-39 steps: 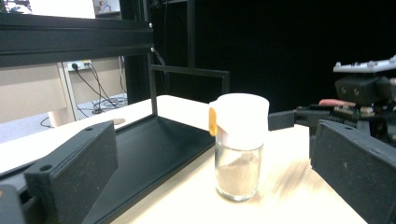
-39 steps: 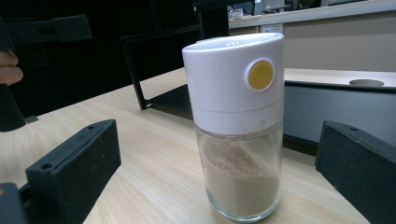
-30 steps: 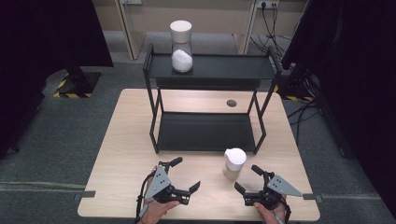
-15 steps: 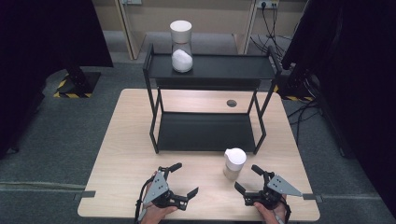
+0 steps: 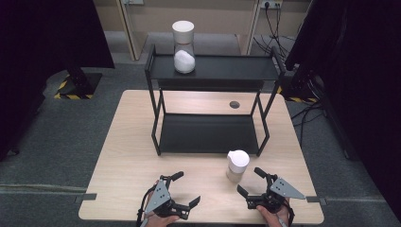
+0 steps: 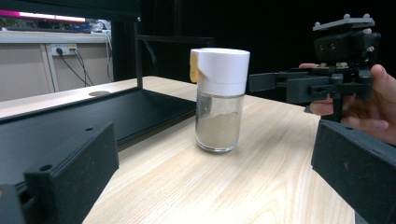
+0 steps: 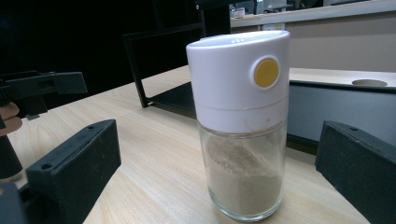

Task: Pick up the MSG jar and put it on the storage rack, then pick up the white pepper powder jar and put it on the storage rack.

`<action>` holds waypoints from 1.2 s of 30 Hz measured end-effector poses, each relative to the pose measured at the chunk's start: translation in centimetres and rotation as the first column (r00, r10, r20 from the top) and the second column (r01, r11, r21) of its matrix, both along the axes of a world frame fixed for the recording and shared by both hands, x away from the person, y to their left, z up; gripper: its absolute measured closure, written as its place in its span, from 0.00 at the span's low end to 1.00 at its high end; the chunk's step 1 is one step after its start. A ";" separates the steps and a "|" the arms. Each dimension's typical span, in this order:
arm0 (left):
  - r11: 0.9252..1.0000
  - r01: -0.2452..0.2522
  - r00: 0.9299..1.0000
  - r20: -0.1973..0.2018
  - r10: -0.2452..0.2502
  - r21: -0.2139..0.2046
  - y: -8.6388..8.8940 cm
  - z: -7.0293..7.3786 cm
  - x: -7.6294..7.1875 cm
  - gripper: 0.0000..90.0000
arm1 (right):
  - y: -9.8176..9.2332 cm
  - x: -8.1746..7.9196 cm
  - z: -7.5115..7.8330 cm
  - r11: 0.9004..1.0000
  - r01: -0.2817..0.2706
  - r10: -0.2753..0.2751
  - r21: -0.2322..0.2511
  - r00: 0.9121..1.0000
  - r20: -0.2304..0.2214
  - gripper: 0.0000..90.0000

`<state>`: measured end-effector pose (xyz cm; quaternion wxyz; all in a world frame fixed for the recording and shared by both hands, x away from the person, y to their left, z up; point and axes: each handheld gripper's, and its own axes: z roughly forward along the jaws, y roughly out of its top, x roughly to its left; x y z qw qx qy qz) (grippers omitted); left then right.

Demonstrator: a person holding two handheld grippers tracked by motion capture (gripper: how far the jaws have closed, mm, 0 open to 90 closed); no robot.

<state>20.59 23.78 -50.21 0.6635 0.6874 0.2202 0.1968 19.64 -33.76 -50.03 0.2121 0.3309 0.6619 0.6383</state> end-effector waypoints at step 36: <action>1.000 -0.025 1.000 -0.003 0.025 0.000 0.3 -0.2 0.1 0.00 | 0.9 0.4 0.1 1.000 -0.005 0.005 -0.014 1.000 -0.001 0.00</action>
